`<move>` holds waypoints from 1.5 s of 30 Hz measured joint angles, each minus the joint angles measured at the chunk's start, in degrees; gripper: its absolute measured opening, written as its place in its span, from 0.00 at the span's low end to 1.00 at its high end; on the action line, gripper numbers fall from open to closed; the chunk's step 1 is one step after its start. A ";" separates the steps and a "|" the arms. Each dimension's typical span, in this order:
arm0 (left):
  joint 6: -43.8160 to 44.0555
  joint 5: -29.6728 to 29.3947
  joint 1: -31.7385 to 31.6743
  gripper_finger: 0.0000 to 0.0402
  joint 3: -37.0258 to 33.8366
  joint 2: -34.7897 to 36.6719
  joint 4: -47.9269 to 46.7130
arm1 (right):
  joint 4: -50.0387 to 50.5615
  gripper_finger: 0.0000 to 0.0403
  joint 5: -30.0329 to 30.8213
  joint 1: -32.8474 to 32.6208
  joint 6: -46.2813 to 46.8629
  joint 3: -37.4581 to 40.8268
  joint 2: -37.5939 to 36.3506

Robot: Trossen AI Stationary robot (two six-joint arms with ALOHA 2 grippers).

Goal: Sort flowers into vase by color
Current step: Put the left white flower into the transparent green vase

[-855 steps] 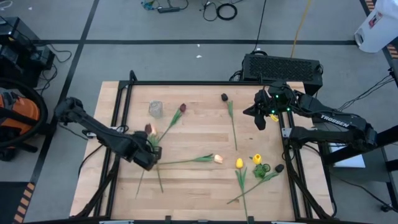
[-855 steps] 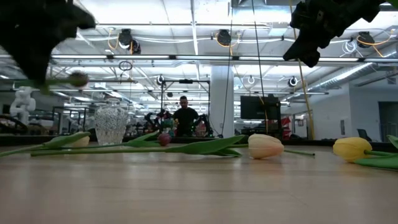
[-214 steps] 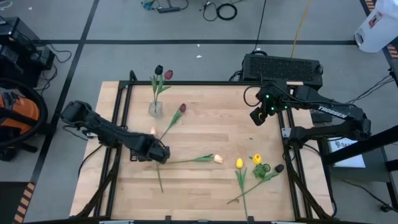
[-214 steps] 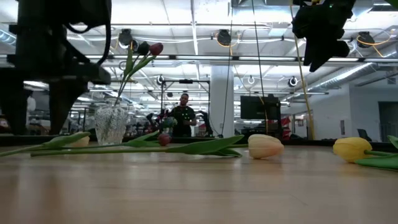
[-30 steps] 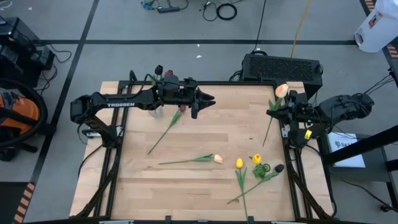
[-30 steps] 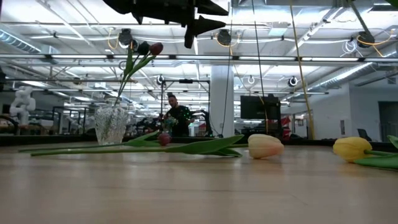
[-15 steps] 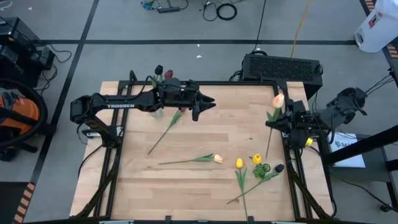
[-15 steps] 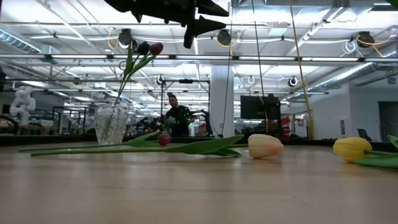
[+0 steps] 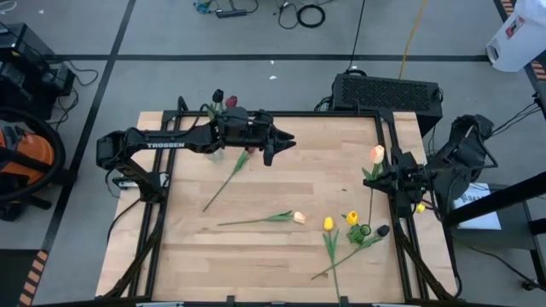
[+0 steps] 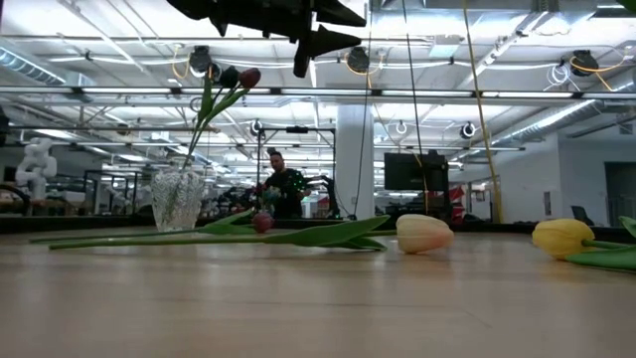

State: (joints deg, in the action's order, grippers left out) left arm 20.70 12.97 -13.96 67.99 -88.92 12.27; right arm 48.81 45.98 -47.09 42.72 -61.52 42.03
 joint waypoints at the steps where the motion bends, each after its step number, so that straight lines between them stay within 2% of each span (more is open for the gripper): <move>1: 0.01 0.00 0.10 0.36 0.00 0.00 0.02 | 0.01 0.00 0.63 -0.52 0.09 0.00 0.41; 7: 0.03 0.00 0.77 0.36 0.00 0.00 0.02 | 1.24 0.00 3.92 -3.77 2.69 0.00 3.25; 18: 1.26 0.00 1.25 0.36 0.00 0.00 0.11 | 8.38 0.00 17.02 -13.97 15.39 0.00 7.83; 22: 1.50 -0.02 1.25 0.36 0.00 0.00 0.12 | 11.38 0.00 19.94 -16.73 19.94 0.00 9.49; 33: 3.03 -0.02 1.36 0.36 0.00 0.00 0.15 | 23.66 0.00 24.69 -21.23 36.36 0.00 16.27; 45: 3.03 -0.02 1.36 0.36 0.00 0.00 0.15 | 36.67 0.00 24.66 -25.31 57.17 0.02 25.20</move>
State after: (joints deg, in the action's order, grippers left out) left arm 23.73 12.95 -12.60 67.99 -88.92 12.43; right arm 85.47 70.64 -72.40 99.89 -61.49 67.23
